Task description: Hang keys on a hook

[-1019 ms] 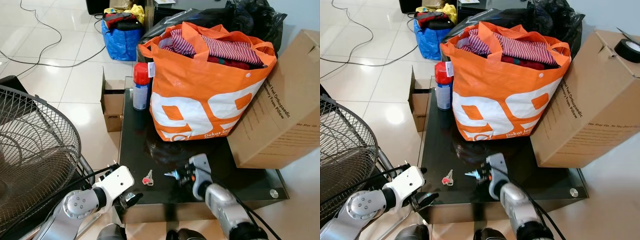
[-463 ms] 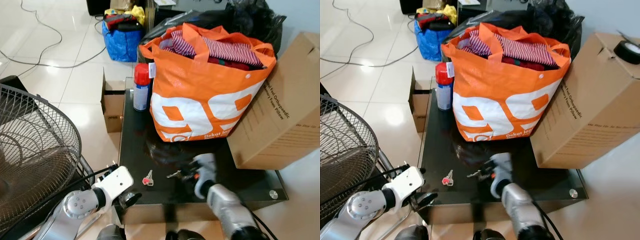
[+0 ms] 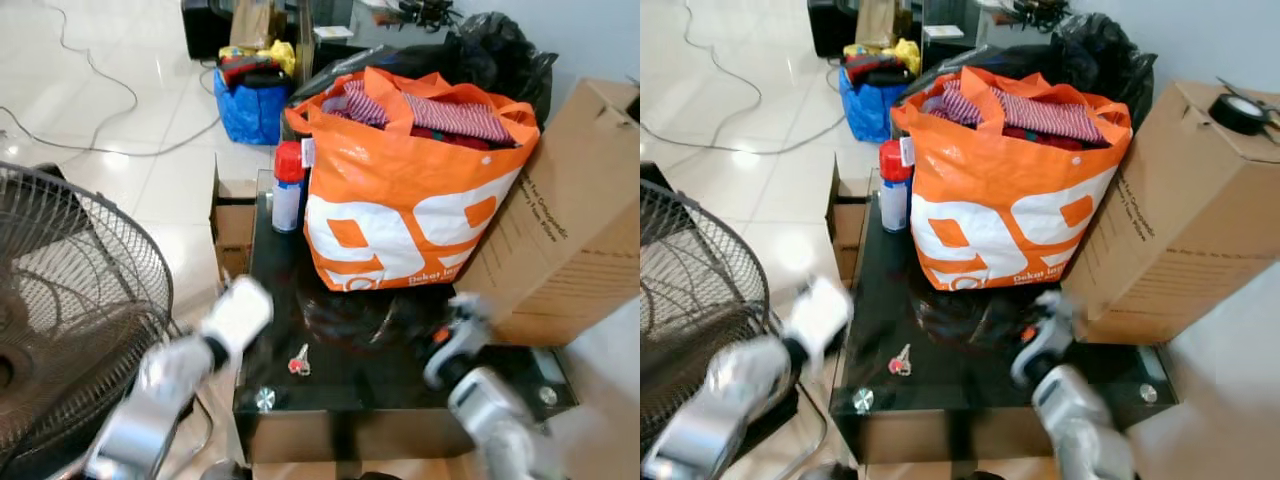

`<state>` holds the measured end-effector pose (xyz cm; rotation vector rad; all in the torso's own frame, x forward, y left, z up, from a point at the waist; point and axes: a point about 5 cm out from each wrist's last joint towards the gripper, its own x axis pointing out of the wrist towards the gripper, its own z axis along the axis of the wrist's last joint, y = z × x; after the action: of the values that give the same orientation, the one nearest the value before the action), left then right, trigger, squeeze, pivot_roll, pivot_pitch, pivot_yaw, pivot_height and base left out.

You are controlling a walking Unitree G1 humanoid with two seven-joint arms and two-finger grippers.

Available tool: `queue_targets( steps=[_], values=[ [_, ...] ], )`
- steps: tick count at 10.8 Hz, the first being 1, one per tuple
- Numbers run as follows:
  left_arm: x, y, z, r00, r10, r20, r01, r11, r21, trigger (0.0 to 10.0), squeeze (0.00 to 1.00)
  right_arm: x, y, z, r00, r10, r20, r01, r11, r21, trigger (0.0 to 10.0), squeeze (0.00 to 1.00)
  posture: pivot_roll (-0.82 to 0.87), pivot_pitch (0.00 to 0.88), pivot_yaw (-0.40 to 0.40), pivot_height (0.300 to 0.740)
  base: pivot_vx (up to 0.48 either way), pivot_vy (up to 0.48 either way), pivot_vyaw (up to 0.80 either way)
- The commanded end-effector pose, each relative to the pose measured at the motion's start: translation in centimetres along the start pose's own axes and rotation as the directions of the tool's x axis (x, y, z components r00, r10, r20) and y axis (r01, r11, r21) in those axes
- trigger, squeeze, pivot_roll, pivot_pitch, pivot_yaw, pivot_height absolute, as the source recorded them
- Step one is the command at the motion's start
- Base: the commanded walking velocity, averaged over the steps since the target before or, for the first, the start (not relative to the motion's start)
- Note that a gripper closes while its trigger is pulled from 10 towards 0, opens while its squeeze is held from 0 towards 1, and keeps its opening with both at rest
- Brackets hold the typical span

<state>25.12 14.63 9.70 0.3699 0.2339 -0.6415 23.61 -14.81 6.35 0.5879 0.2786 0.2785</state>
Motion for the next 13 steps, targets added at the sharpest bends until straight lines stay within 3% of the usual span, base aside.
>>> queue_targets(
  steps=[1,3,6,7,8,10,13],
  values=[
    [0.0,0.7,1.1,0.998,0.043,0.045,-0.043,0.999,-0.001,10.0,0.0,-0.5,0.1,1.2,0.998,-0.027,0.05,0.027,1.0,0.012,0.0,0.0,-0.06,0.0,-0.05,0.74,0.0,0.0,0.0],
    [0.5,2.3,2.8,0.985,0.14,0.101,-0.14,0.99,-0.004,10.0,0.0,-1.5,1.1,3.8,0.984,-0.088,0.156,0.084,0.996,0.036,0.0,0.0,-0.06,0.0,-0.018,0.74,0.0,0.0,0.0],
    [0.5,3.4,3.8,0.96,0.246,0.135,-0.245,0.969,-0.022,10.0,0.0,-2.7,2.3,5.4,0.959,-0.14,0.247,0.139,0.99,0.022,0.0,0.0,-0.07,0.0,0.014,0.74,0.0,0.0,0.0],
    [0.8,3.7,4.2,0.954,0.263,0.146,-0.262,0.965,-0.026,10.0,0.0,-2.9,2.4,6.1,0.945,-0.181,0.274,0.192,0.981,-0.015,2.4,0.0,-0.08,0.0,0.023,0.74,0.0,0.0,0.0],
    [1.3,4.1,4.6,0.95,0.27,0.156,-0.269,0.963,-0.027,10.0,0.0,-2.6,2.6,7.0,0.933,-0.208,0.294,0.25,0.962,-0.112,10.0,0.0,-0.08,0.0,0.026,0.74,0.0,0.0,0.0],
    [1.9,4.4,4.5,0.948,0.286,0.143,-0.284,0.958,-0.031,10.0,0.0,-1.6,2.8,7.7,0.925,-0.213,0.315,0.276,0.946,-0.168,10.0,0.0,-0.07,0.0,0.025,0.74,0.0,0.0,0.0],
    [2.0,4.6,4.1,0.94,0.315,0.135,-0.311,0.949,-0.046,10.0,0.0,-0.2,2.8,6.7,0.941,-0.224,0.256,0.301,0.896,-0.325,10.0,0.0,-0.05,0.0,-0.001,0.74,0.0,0.0,0.0]
  ],
)
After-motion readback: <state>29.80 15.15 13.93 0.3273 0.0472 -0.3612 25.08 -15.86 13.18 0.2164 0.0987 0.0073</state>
